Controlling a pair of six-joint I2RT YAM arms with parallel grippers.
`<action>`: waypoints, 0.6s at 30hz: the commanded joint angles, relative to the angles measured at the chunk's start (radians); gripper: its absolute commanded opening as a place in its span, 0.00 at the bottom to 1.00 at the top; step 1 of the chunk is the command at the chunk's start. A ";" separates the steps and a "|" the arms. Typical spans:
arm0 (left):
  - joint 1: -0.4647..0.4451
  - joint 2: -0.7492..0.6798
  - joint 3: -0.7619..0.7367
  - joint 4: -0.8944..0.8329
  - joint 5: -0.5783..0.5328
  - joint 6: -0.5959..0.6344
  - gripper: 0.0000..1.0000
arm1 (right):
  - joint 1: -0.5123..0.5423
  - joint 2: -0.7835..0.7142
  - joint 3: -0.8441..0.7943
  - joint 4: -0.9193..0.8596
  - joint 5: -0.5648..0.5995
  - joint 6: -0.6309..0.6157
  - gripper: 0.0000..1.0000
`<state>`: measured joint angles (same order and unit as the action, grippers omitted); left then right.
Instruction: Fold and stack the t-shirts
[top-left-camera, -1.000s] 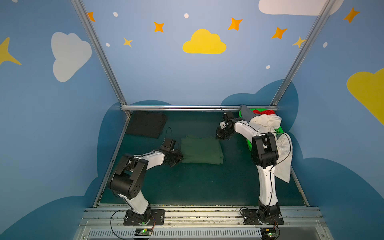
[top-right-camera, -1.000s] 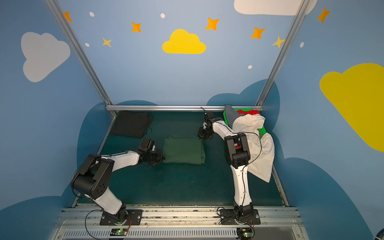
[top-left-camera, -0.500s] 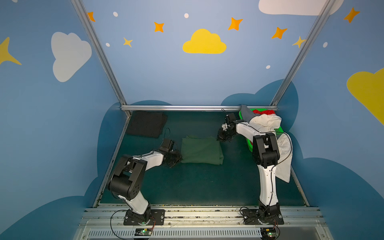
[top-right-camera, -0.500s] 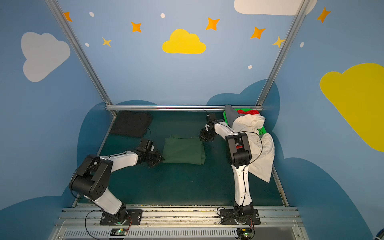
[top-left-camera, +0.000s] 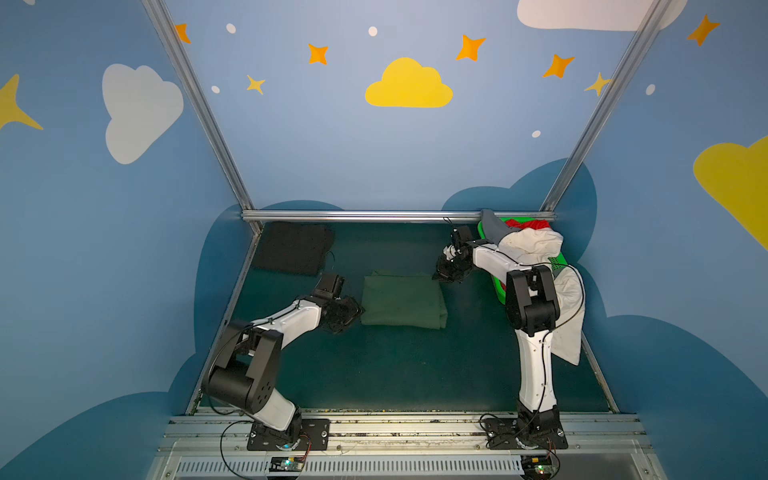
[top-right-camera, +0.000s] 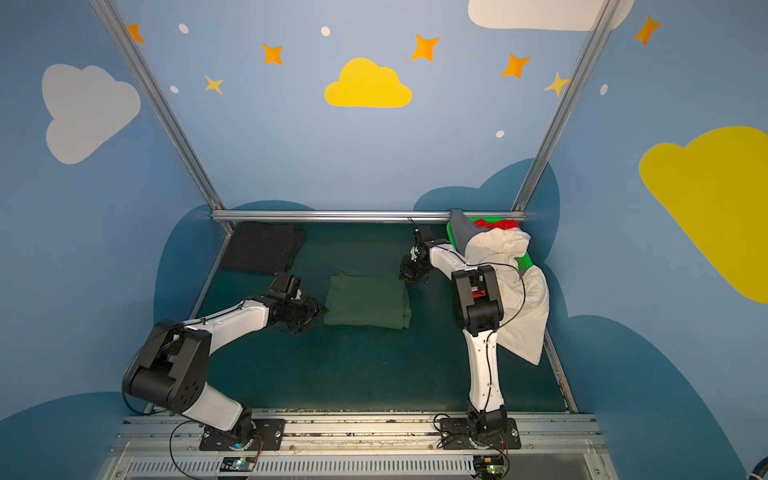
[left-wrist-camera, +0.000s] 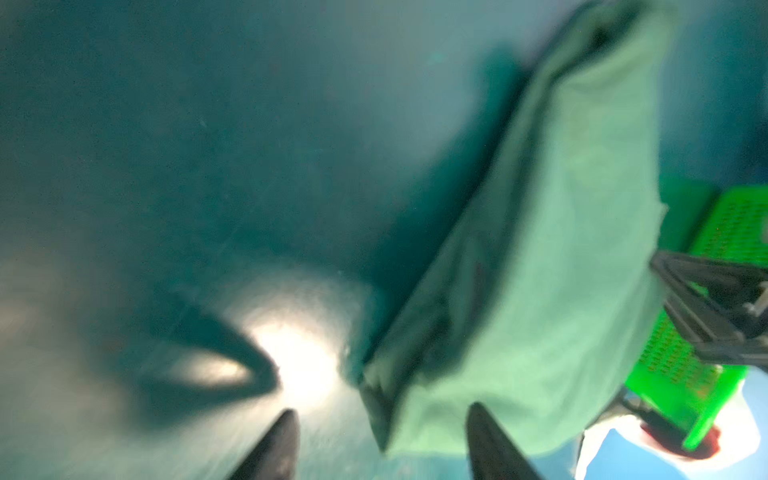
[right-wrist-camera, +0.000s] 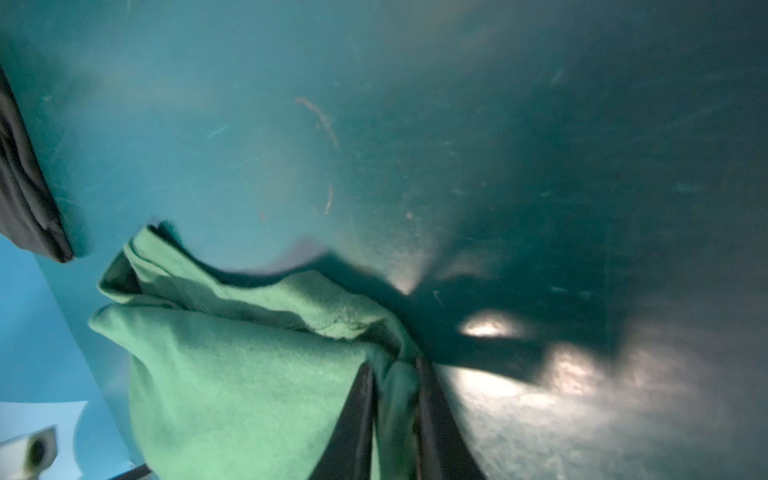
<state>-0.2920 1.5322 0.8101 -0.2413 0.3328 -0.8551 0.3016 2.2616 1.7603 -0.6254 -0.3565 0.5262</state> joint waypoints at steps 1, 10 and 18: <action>0.012 -0.055 0.023 -0.057 -0.051 0.027 0.73 | -0.010 -0.058 -0.022 0.001 0.012 -0.013 0.31; 0.024 0.050 0.077 0.044 0.005 0.044 0.74 | -0.010 -0.158 -0.103 0.048 0.042 0.001 0.87; 0.022 0.194 0.130 0.107 0.016 0.026 0.75 | -0.011 -0.265 -0.184 0.073 0.061 0.004 0.94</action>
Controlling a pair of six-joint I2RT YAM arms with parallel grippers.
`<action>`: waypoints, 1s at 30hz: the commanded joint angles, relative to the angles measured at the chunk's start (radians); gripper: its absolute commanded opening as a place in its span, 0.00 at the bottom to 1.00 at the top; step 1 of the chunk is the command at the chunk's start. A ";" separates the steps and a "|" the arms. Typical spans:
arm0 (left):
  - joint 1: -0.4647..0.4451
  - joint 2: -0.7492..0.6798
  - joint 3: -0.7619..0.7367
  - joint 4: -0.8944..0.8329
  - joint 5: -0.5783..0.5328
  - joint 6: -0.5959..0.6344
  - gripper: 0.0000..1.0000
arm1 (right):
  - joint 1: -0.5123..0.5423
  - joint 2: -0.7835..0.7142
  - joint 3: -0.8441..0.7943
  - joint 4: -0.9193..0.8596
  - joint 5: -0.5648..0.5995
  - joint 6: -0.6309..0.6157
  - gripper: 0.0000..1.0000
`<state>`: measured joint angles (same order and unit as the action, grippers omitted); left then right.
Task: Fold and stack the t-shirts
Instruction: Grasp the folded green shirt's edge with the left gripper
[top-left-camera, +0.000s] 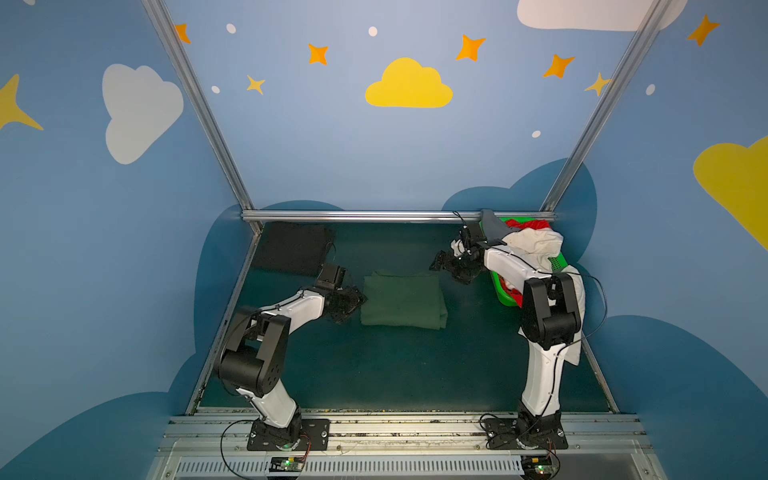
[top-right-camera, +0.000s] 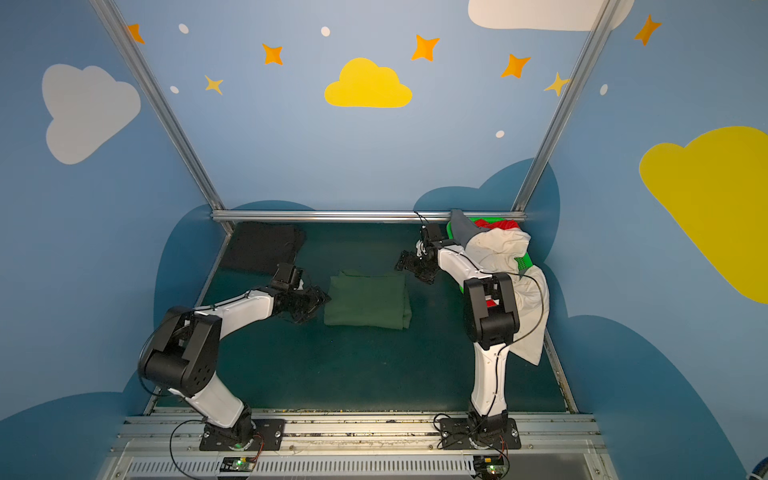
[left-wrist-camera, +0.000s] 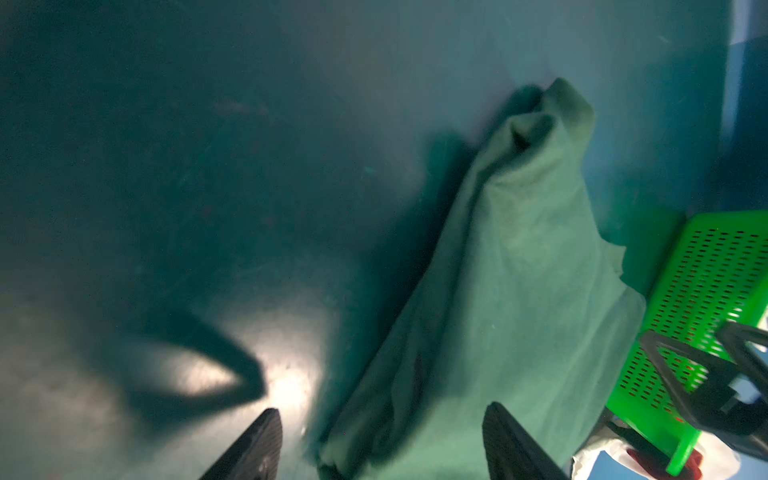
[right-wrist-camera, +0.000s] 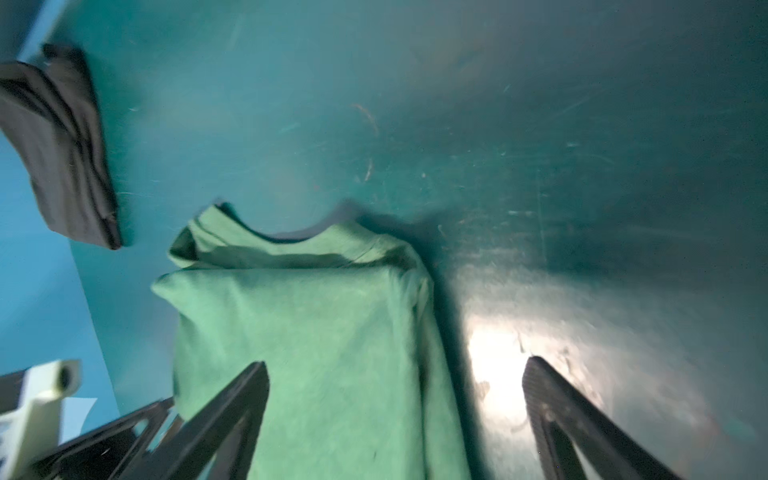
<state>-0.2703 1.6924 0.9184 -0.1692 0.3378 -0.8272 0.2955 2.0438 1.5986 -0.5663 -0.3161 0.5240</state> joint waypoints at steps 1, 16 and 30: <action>0.001 0.051 0.025 0.043 0.015 -0.006 0.74 | -0.005 -0.052 -0.029 0.016 0.021 0.008 0.94; -0.076 0.246 0.145 0.008 -0.058 0.025 0.62 | -0.001 -0.198 -0.224 0.081 -0.055 0.038 0.98; -0.119 0.362 0.293 -0.141 -0.120 0.072 0.13 | 0.001 -0.303 -0.295 0.055 -0.047 0.012 0.98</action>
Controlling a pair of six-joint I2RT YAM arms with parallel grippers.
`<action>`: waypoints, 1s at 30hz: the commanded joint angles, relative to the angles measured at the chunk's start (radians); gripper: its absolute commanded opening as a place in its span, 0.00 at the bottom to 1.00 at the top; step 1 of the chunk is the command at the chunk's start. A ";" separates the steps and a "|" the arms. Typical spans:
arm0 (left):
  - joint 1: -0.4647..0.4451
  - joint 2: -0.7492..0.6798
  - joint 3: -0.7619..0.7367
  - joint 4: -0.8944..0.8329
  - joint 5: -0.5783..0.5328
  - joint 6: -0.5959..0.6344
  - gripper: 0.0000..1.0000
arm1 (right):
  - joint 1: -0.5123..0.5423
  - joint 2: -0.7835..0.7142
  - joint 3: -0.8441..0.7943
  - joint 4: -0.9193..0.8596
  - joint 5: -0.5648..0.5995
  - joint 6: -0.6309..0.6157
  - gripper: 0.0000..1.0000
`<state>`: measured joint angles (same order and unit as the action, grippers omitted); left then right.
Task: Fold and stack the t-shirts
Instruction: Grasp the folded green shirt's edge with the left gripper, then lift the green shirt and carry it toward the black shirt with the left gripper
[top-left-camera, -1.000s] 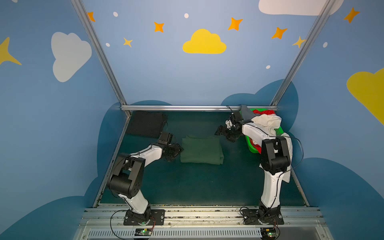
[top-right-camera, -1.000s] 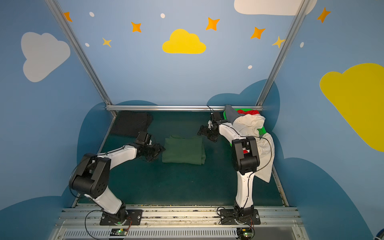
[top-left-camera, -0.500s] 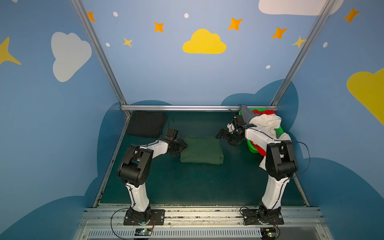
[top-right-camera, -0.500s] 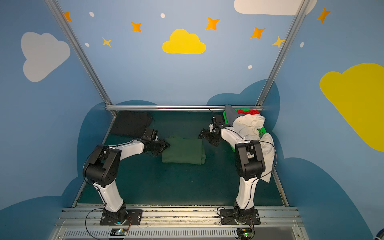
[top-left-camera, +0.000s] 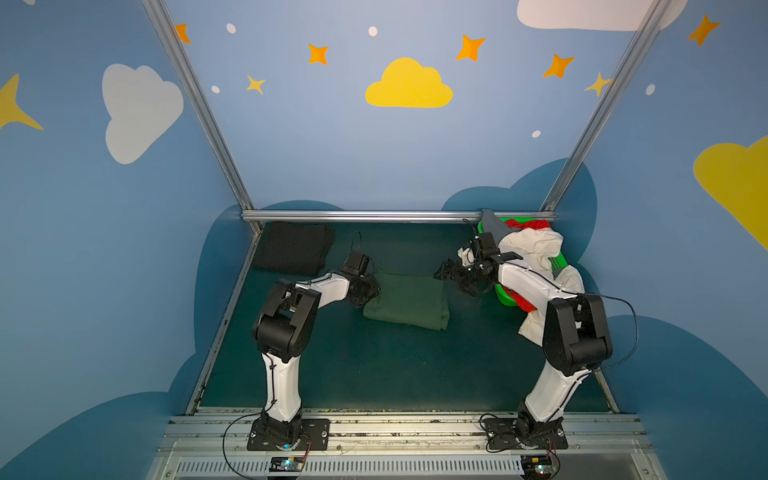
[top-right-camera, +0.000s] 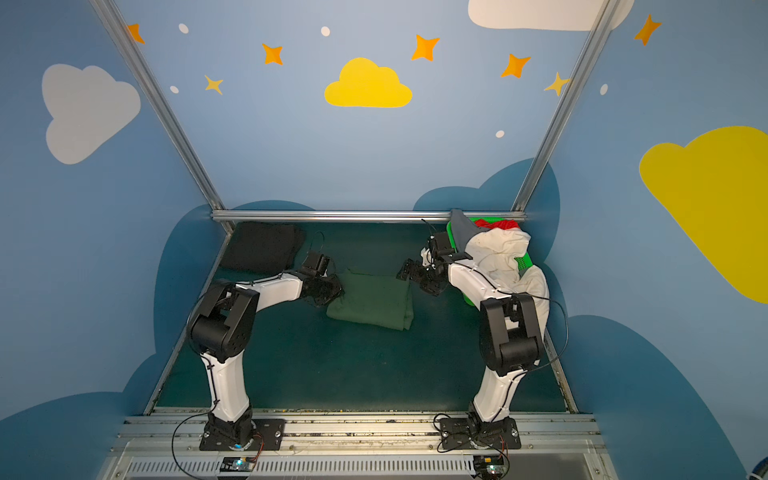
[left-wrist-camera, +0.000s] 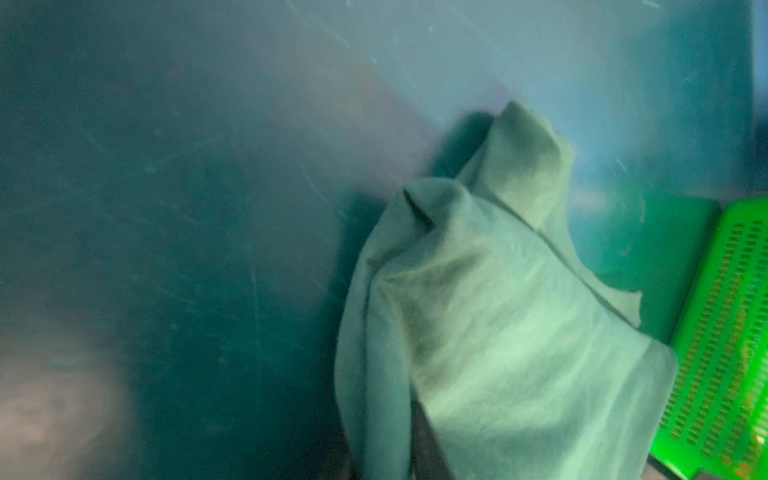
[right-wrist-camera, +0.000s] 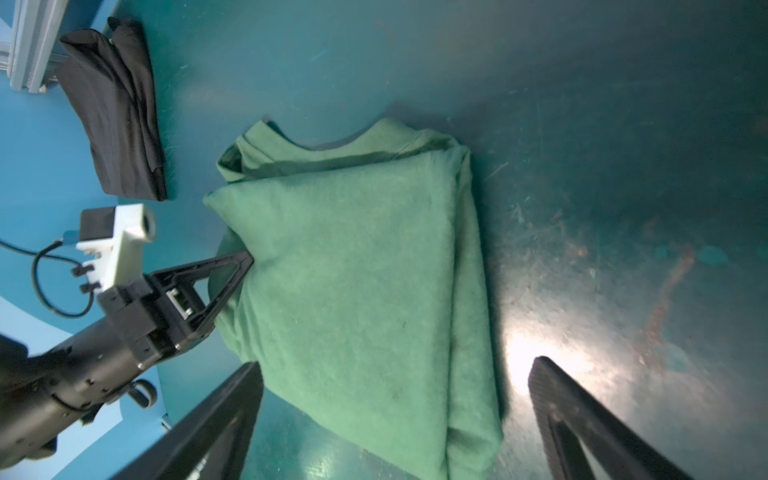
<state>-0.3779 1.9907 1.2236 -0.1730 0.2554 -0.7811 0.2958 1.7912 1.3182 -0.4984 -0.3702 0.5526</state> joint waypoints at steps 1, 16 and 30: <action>-0.012 0.063 -0.001 -0.150 -0.051 0.031 0.10 | 0.002 -0.059 -0.022 -0.016 0.015 -0.020 0.98; 0.022 0.004 0.250 -0.371 -0.185 0.235 0.04 | 0.005 -0.158 -0.109 -0.020 0.063 -0.039 0.98; 0.104 0.004 0.477 -0.517 -0.228 0.409 0.04 | 0.011 -0.233 -0.178 0.016 0.098 -0.065 0.98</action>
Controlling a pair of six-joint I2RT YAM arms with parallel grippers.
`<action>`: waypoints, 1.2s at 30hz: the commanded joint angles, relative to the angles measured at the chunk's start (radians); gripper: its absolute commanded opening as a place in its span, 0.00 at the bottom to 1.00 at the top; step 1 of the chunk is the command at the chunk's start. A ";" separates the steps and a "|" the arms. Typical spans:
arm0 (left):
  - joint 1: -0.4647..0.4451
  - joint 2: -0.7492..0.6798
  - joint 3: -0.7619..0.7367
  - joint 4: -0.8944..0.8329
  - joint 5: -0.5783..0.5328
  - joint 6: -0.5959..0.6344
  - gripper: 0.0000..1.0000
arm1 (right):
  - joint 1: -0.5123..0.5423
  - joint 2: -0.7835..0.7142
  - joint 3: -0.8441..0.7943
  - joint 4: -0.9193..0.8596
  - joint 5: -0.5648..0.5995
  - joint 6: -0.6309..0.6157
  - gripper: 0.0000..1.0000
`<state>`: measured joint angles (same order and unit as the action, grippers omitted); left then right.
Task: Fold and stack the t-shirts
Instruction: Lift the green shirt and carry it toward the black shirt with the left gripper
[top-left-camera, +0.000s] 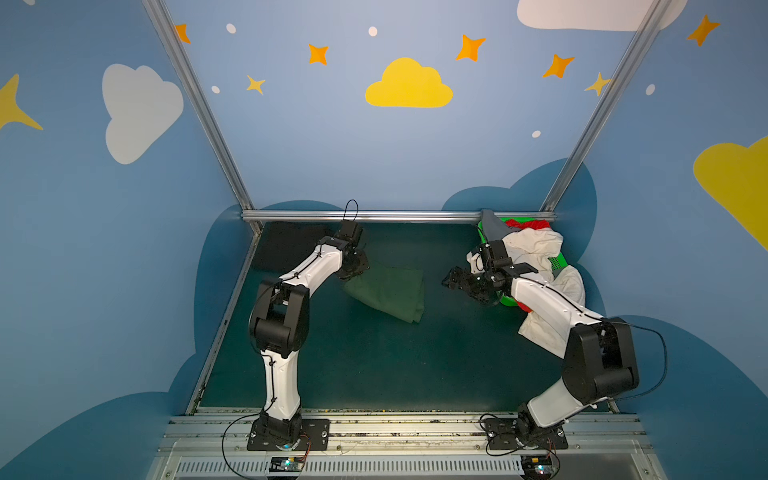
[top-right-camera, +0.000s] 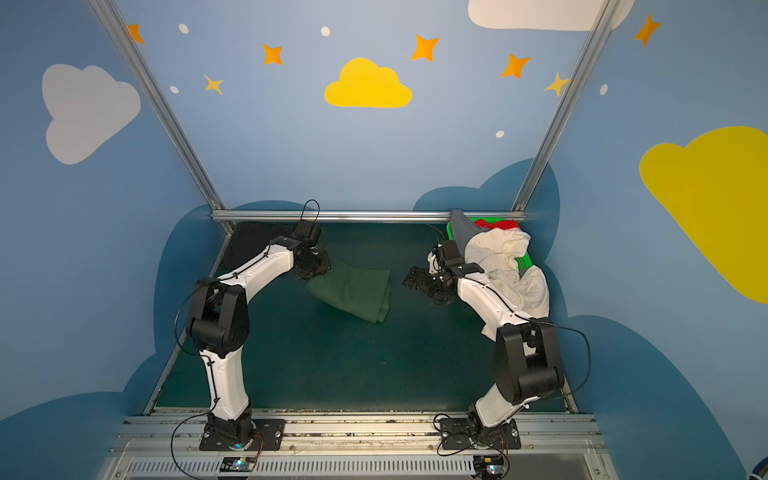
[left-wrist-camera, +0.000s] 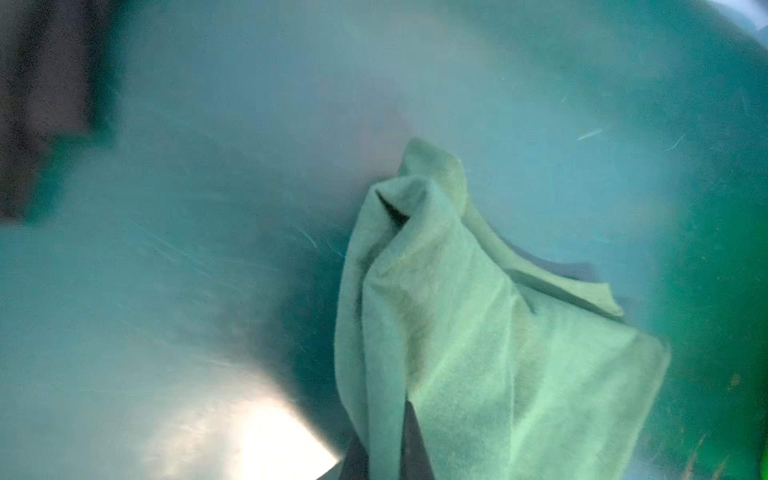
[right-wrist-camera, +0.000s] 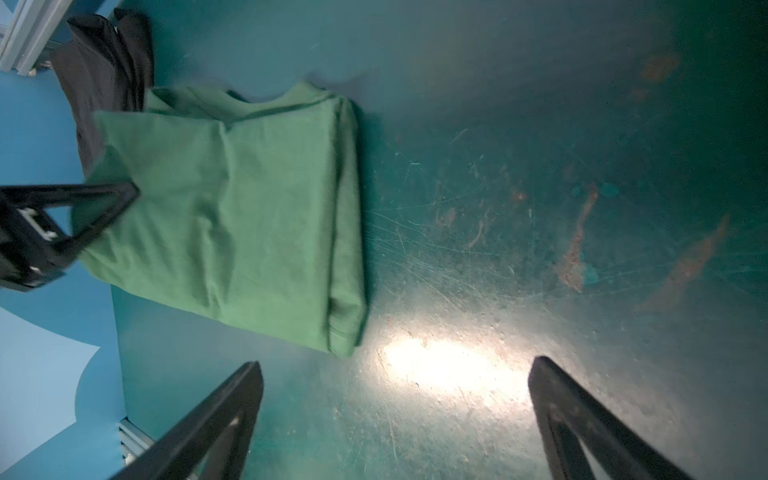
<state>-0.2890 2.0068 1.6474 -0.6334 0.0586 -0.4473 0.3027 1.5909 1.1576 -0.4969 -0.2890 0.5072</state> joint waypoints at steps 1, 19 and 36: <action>0.022 -0.009 0.078 -0.067 -0.038 0.092 0.04 | 0.004 -0.034 -0.023 0.018 0.016 -0.019 0.98; 0.161 0.028 0.373 -0.144 0.036 0.366 0.04 | -0.001 -0.044 -0.079 0.108 -0.027 -0.026 0.98; 0.309 0.188 0.745 -0.251 0.068 0.507 0.04 | 0.002 -0.019 -0.088 0.140 -0.078 0.004 0.98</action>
<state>0.0227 2.1777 2.3028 -0.8505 0.1089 0.0235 0.3027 1.5852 1.0760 -0.3618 -0.3576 0.5026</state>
